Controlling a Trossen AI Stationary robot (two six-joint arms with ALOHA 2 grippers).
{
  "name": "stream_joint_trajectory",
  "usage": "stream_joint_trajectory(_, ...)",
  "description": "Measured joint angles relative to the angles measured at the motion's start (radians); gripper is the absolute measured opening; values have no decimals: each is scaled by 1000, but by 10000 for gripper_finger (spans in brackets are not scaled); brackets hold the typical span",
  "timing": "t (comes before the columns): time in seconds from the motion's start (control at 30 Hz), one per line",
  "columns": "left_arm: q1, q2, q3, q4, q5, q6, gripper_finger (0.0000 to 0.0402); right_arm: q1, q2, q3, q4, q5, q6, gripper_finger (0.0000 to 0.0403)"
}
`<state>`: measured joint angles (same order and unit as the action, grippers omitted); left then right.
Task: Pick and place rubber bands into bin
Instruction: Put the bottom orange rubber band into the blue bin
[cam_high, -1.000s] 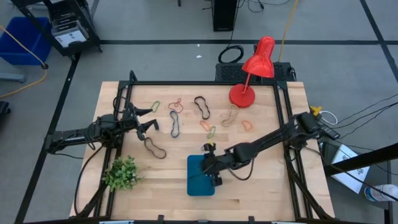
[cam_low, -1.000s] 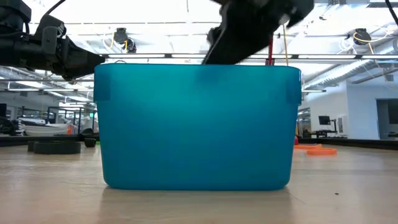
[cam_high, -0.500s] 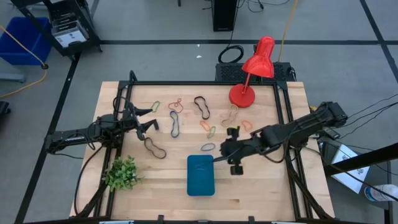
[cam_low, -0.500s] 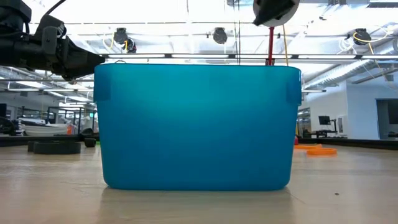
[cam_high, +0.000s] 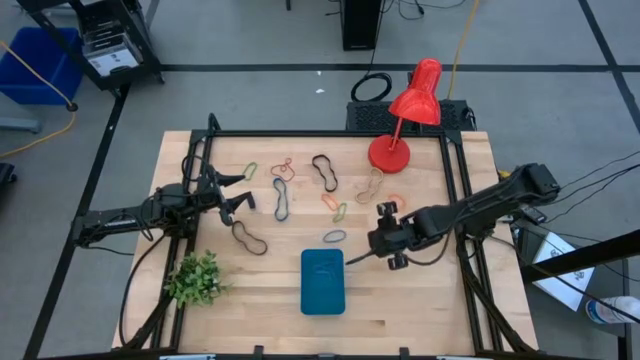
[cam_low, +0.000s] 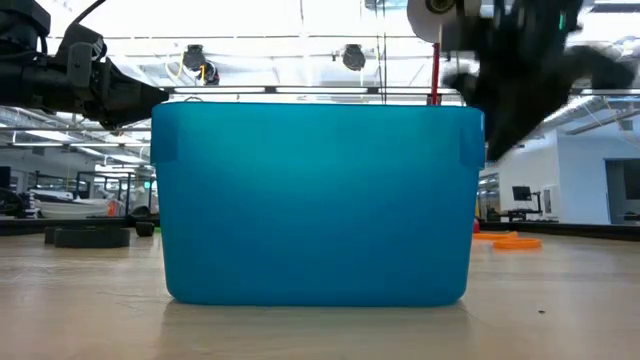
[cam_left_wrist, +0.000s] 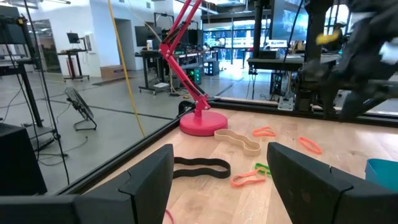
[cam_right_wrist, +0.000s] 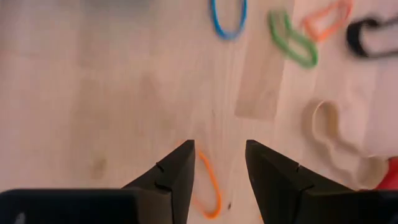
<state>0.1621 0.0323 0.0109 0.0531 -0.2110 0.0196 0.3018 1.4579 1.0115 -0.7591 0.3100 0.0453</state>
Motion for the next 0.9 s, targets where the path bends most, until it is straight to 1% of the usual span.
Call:
stream_joint_trajectory(0.03,0,0,0,0,0,0,267,-12,1,-37,30,-3,3,133)
stream_joint_trajectory(0.17,0,0,0,0,0,0,267,-70,0,-159,143,-78,7,121)
stream_joint_trajectory(0.3,0,0,0,0,0,0,267,-128,1,-241,230,-103,-2,105)
stream_joint_trajectory(0.47,0,0,0,0,0,-1,267,-185,0,-287,254,-111,-5,88)
stream_joint_trajectory(0.6,0,0,0,-1,0,-1,267,-224,0,-302,259,-179,-5,78)
stream_joint_trajectory(0.77,0,0,0,-1,0,-1,267,-247,-4,-324,284,-215,-7,65)
stream_joint_trajectory(0.9,0,0,0,-1,0,-1,267,-256,-4,-341,289,-262,-5,46)
